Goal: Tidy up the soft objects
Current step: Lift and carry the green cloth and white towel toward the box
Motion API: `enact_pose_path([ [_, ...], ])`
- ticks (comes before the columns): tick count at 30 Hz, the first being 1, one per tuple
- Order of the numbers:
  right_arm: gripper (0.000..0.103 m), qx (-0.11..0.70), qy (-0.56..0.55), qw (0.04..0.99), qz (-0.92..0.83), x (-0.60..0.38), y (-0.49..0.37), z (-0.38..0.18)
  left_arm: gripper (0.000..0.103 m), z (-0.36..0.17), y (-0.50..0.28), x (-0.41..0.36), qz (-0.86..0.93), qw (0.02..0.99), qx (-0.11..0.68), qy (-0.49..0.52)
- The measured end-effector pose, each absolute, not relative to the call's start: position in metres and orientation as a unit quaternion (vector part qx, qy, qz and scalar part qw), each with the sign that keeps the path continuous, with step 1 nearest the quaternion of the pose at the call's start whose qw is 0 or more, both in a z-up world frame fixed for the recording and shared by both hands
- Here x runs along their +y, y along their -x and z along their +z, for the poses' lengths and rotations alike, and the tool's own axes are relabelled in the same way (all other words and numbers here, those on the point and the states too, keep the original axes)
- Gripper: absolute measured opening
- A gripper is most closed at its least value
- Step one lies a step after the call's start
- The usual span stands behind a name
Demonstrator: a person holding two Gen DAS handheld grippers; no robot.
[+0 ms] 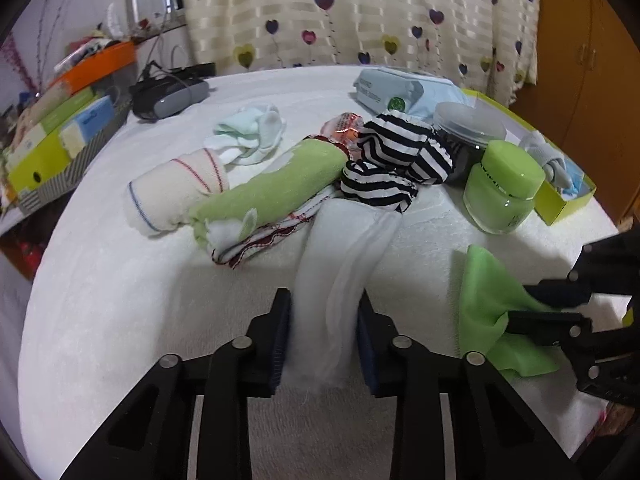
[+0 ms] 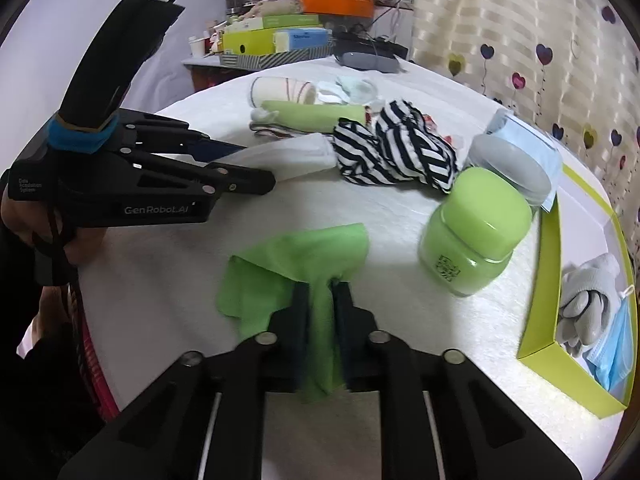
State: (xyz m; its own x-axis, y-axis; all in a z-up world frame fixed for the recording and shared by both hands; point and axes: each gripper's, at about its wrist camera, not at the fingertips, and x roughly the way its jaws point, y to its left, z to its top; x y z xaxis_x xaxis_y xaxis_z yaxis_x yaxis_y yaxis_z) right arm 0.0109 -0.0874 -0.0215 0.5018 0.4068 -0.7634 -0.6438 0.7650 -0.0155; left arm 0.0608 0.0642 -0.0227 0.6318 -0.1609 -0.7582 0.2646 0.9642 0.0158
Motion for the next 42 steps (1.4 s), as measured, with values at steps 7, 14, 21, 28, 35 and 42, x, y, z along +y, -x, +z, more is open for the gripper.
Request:
enact_pose_path([
  [7,0.009,0.377,0.112,0.863,0.318,-0.097,-0.009,-0.008,0.023,-0.012,-0.046,0.066,-0.114,0.908,0.402,-0.025],
  [14,0.009,0.336,0.085,0.88,0.326,-0.106,0.002,0.02,0.023,0.02,-0.031,0.06,-0.106,0.925,0.365,0.003],
  [21,0.009,0.291,0.047,0.901,0.318,-0.125,0.011,0.056,0.023,0.062,-0.023,0.044,-0.113,0.938,0.328,0.015],
  [28,0.009,0.265,0.027,0.919,0.291,-0.148,0.014,0.078,0.023,0.083,-0.021,0.019,-0.133,0.942,0.307,0.012],
  [35,0.009,0.263,0.011,0.928,0.263,-0.177,0.01,0.08,0.023,0.087,-0.03,-0.006,-0.154,0.94,0.305,0.016],
  [42,0.009,0.267,-0.013,0.934,0.235,-0.21,-0.006,0.078,0.023,0.086,-0.044,-0.028,-0.171,0.936,0.307,0.018],
])
